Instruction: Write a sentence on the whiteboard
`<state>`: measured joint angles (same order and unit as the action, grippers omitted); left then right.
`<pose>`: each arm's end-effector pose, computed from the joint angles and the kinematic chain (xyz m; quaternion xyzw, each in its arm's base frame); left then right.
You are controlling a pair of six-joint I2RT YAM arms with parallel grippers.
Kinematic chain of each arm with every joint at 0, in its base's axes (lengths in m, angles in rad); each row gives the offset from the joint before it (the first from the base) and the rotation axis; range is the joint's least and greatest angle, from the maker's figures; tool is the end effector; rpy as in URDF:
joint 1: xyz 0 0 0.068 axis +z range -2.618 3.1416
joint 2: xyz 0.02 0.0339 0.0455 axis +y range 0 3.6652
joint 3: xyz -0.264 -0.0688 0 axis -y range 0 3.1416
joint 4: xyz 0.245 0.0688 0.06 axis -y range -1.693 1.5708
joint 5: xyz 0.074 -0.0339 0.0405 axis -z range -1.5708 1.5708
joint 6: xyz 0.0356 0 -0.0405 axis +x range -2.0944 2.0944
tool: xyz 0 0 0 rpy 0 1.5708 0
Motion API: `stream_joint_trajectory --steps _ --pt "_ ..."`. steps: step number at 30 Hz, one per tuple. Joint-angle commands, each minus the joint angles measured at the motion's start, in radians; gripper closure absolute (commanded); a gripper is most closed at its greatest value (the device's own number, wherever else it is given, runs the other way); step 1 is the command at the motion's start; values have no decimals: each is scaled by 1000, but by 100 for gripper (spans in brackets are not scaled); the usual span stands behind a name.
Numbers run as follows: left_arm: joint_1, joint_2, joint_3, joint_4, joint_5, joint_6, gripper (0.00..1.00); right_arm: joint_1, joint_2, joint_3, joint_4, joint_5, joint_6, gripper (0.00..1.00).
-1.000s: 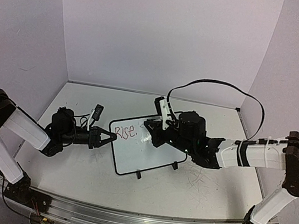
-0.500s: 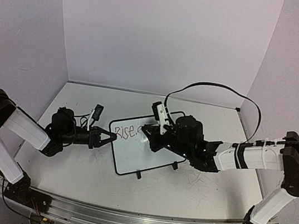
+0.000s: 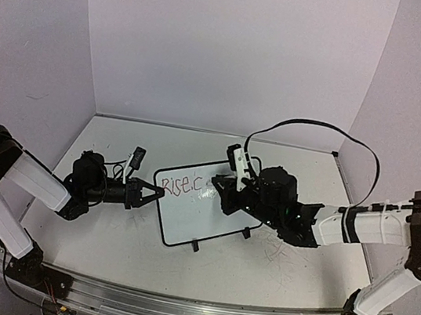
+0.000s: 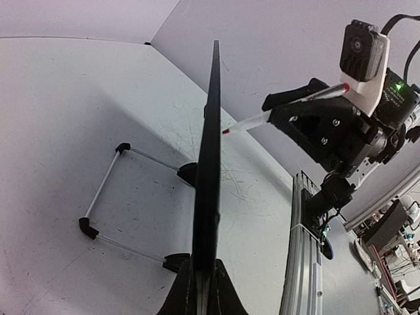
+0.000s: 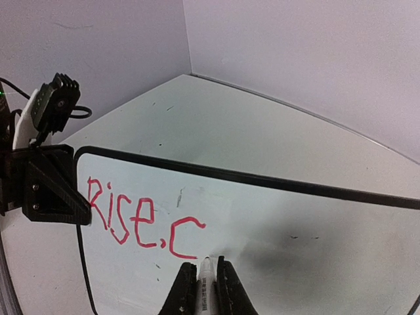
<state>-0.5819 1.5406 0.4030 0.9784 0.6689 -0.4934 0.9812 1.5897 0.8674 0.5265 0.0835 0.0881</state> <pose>0.2134 -0.1668 0.1640 0.2445 0.7088 -0.5284 0.3983 0.2003 0.2941 0.2392 -0.3096 0.7079 0.2953 0.5620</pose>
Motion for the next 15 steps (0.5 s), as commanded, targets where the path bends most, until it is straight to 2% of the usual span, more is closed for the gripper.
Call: stream_joint_trajectory --steps 1,15 --pt "-3 4 -11 13 -11 13 100 -5 -76 -10 109 -123 -54 100" --pt "-3 8 -10 14 -8 5 100 -6 -1 -3 98 -114 -55 100"
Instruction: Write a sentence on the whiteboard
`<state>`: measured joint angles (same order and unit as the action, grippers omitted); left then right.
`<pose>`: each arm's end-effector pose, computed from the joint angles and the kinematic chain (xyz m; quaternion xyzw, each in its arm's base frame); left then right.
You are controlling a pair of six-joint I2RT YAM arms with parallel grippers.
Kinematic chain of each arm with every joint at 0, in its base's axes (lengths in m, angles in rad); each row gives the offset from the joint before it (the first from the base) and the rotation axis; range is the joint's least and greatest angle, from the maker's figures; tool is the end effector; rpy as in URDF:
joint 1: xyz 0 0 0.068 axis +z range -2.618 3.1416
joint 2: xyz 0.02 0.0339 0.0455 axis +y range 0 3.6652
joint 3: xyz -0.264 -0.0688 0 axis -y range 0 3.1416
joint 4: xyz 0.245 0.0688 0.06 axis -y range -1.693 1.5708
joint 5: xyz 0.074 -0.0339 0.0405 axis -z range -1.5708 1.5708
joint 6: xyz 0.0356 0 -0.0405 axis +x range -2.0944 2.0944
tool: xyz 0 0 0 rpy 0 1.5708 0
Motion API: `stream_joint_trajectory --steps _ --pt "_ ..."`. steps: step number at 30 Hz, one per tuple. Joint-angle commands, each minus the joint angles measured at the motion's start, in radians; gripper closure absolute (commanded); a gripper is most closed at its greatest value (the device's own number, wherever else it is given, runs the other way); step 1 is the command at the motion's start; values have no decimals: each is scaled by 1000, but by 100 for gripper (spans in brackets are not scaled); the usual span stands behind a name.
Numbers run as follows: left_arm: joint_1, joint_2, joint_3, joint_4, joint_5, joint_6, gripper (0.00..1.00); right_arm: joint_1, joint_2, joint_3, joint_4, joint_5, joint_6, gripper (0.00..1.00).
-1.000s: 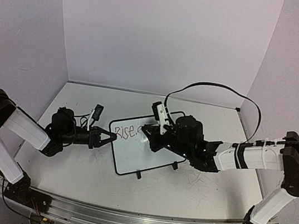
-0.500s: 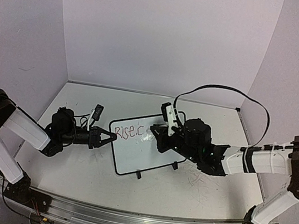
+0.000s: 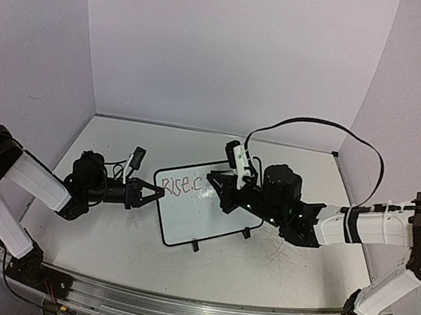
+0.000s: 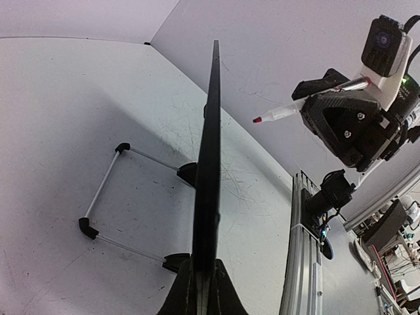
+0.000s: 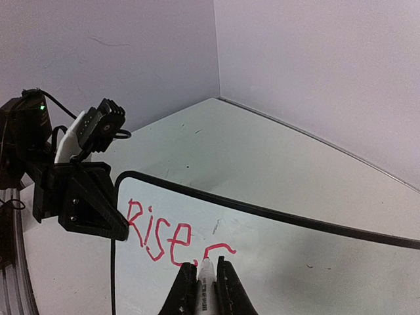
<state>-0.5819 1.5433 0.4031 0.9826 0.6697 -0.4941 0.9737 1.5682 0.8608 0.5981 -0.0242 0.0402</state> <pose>0.2136 -0.1670 0.1638 0.2447 0.7083 -0.5288 0.3985 0.1980 0.2928 0.2519 -0.3423 0.6613 0.3319 0.5791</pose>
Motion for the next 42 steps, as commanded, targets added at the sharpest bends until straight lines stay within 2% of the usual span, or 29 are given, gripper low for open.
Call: stream_joint_trajectory --steps 1,15,24,42 --pt "-3 4 -12 9 -12 5 100 1 22 2 25 -6 -6 100" --pt "-3 2 -8 9 -13 3 100 2 25 -8 15 24 14 100" --pt "-3 -6 -13 9 -18 1 100 0 14 -20 15 99 9 100" --pt "-2 5 -5 9 -10 -3 100 0 53 31 40 131 -15 100"
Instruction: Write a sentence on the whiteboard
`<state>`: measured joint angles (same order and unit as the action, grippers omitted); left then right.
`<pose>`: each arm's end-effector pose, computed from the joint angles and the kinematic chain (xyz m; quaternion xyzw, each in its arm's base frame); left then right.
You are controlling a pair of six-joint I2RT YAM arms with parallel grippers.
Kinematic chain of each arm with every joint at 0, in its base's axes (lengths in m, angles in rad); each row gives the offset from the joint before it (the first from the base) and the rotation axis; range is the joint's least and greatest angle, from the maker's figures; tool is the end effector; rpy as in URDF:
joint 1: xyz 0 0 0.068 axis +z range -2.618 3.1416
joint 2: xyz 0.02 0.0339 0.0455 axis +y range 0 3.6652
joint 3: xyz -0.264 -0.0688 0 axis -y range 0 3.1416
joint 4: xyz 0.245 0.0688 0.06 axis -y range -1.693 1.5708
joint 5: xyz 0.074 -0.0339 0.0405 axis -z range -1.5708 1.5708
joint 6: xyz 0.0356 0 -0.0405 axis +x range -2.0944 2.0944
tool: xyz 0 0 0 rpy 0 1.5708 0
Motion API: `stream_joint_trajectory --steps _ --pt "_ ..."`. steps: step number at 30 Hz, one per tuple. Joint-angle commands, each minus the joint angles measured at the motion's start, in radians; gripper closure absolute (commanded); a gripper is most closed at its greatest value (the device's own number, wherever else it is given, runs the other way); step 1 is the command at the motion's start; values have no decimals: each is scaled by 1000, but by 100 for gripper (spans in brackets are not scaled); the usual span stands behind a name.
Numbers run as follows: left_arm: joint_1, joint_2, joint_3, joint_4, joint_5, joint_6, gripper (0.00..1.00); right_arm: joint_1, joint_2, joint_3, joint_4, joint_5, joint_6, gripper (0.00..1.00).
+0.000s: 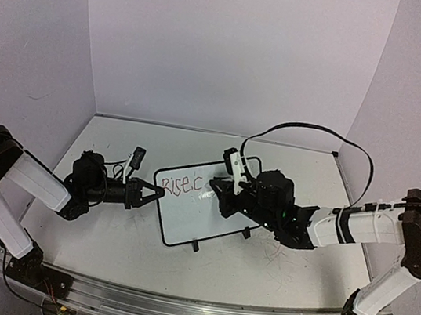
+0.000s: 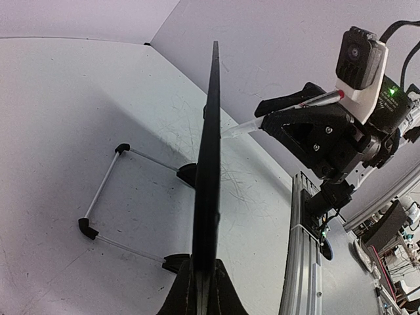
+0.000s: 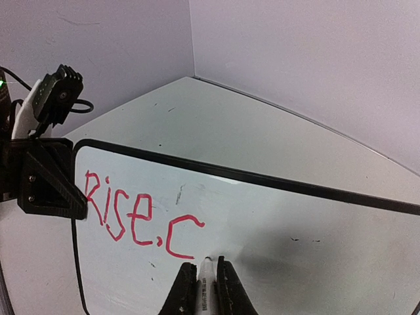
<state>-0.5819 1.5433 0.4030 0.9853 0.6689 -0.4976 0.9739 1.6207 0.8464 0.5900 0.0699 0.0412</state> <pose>0.2136 -0.1670 0.1641 0.2435 0.7080 -0.5296 0.3987 0.2032 0.2946 0.2287 -0.3257 0.6967 0.2869 0.5712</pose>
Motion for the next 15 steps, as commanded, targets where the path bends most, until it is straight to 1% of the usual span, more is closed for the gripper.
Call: stream_joint_trajectory --steps 1,10,15 --pt "-3 7 -4 6 -8 1 100 0 -1 47 50 36 -19 100" --pt "-3 13 2 7 -5 2 100 -1 -20 41 66 44 -21 100" --pt "-3 15 2 7 -3 2 100 -5 -4 51 67 45 -19 100"
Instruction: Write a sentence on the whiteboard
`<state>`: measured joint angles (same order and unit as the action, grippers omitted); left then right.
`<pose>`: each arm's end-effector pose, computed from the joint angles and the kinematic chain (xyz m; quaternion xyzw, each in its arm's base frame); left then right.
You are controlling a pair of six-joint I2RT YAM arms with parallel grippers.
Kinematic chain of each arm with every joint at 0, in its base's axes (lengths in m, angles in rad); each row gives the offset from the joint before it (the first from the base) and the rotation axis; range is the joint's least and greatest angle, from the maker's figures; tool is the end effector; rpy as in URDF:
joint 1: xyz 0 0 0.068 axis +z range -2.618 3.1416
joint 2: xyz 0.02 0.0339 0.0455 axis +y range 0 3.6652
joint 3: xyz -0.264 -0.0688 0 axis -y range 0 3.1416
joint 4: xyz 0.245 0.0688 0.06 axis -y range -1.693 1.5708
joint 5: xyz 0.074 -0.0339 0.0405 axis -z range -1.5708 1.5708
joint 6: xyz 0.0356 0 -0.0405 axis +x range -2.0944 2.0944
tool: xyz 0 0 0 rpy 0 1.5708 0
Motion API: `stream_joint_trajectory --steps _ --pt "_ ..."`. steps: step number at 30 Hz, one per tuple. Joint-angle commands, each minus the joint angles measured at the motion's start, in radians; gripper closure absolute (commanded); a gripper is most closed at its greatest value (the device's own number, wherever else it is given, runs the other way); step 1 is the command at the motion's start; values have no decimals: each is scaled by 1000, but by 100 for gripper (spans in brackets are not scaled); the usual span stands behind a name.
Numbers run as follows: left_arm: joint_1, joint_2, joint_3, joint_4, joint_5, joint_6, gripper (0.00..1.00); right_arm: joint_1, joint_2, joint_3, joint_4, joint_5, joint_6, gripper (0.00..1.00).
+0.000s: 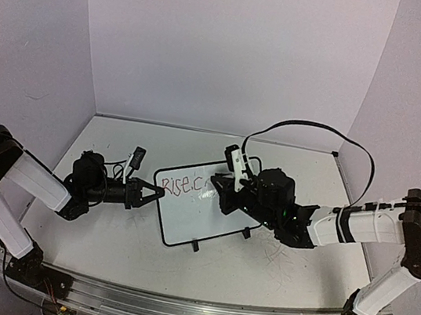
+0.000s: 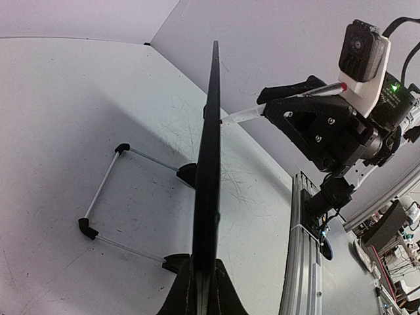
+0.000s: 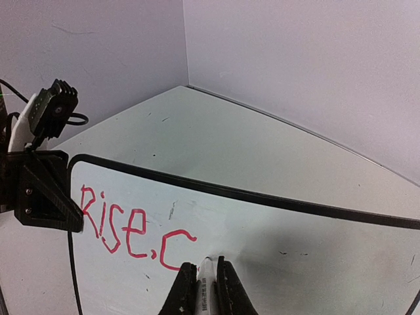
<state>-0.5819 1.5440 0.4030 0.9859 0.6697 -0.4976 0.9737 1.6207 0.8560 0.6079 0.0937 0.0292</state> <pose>0.2136 -0.1670 0.1639 0.2437 0.7079 -0.5298 0.3985 0.2049 0.2955 0.2338 -0.3184 0.6902 0.2807 0.5861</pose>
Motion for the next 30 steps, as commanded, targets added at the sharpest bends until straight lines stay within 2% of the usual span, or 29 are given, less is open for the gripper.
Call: stream_joint_trajectory --steps 1,15,30 --pt "-3 14 2 6 -4 2 100 -5 -2 42 49 21 -5 100" --pt "-3 9 -3 5 -7 5 100 -15 23 61 38 25 2 100" --pt "-3 5 -2 6 -8 5 100 -13 6 1 20 2 41 100"
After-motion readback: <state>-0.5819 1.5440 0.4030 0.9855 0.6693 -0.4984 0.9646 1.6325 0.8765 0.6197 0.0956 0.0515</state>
